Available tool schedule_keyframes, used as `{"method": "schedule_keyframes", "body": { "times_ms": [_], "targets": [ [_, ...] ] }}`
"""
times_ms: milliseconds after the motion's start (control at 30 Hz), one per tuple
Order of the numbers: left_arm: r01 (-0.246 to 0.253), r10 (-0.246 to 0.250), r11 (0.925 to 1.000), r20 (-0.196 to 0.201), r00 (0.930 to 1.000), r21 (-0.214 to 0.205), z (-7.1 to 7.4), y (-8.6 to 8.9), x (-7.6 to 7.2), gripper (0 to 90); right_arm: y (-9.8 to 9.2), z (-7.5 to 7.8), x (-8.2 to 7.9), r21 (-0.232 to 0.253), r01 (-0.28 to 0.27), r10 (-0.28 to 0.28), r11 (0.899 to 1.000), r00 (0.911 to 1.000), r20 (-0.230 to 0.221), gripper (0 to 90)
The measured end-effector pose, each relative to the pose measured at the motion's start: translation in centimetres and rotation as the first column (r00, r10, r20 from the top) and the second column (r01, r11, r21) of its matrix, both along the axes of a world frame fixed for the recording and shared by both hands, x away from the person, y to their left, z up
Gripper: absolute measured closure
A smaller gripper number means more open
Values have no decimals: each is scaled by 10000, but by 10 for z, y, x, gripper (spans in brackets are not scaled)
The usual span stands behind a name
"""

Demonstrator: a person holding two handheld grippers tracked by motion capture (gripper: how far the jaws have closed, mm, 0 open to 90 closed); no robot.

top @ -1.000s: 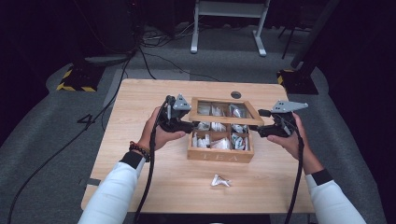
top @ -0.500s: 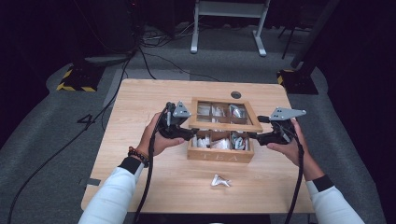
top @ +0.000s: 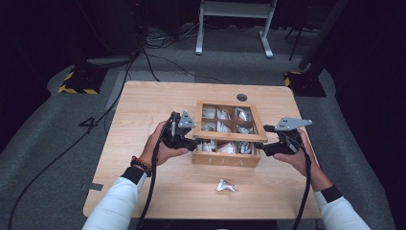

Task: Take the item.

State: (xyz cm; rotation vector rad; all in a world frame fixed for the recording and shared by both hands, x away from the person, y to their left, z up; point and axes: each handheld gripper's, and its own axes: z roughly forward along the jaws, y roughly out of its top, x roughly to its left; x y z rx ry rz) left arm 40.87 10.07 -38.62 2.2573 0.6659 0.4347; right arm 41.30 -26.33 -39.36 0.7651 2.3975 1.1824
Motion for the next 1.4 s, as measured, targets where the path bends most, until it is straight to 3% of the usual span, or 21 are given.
{"method": "schedule_keyframes", "body": {
  "times_ms": [67, 267, 667, 867, 1133, 1333, 1400],
  "targets": [
    [34, -33, 9998, -34, 10000, 179, -3, -1, -1, 358, 1, -2, -1, -144, -23, 23, 9999, 10000, 6, 198],
    [132, -132, 9999, -210, 9997, -3, -10, 1, -2, 354, 3, -7, -5, -320, -71, 70, 9995, 10000, -43, 184],
    [244, -233, 9995, -527, 9983, 201, -24, 0, -5, 345, 3, -20, -8, -580, -90, 68, 9983, 9993, -381, 169],
    [449, -412, 9980, -829, 9957, 438, -30, -1, -4, 334, 2, -28, -9, -416, -130, 93, 9990, 9961, -875, 171],
    [541, -513, 9982, -937, 9943, 269, -34, 1, -5, 331, 2, -32, -12, -533, -174, 127, 9984, 9961, -871, 187],
    [663, -585, 9949, -1012, 9931, 755, -39, -2, -6, 329, 0, -35, -14, -469, -247, 200, 9986, 9949, -993, 207],
    [627, -558, 9962, -1102, 9923, 609, -41, -2, -6, 327, 0, -34, -15, -347, -308, 273, 9989, 9949, -976, 237]
  ]
}}
